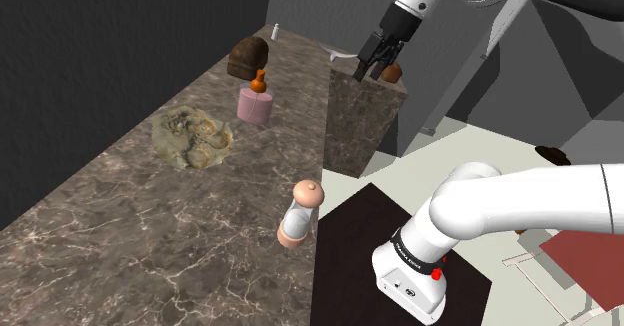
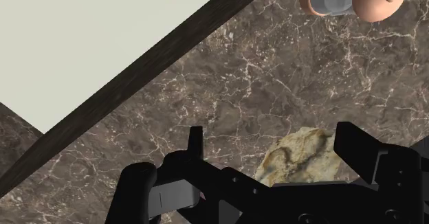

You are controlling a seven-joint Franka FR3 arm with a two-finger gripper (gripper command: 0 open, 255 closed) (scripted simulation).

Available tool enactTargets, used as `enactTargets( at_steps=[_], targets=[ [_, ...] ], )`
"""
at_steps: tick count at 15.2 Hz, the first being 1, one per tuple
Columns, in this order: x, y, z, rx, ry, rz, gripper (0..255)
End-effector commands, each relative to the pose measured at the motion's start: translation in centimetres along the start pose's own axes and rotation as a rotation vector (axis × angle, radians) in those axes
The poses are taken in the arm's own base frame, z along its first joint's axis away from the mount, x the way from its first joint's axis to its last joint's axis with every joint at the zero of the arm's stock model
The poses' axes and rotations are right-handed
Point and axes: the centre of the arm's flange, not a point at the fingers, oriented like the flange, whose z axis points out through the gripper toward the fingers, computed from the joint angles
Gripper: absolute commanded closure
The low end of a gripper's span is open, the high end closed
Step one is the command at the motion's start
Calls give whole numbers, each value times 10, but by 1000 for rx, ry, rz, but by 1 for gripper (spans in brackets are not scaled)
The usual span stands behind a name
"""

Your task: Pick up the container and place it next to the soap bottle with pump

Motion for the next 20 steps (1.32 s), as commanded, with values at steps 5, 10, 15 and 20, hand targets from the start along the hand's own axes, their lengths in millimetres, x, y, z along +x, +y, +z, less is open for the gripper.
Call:
enactTargets(
  at_steps=[5, 10, 15, 20],
  targets=[
    [-12, -46, 30, -29, -12, -11, 0],
    [-29, -101, 70, -65, -27, -24, 0],
    [-46, -155, 111, -101, -42, -37, 0],
    [-65, -207, 153, -137, -57, -50, 0]
  ],
)
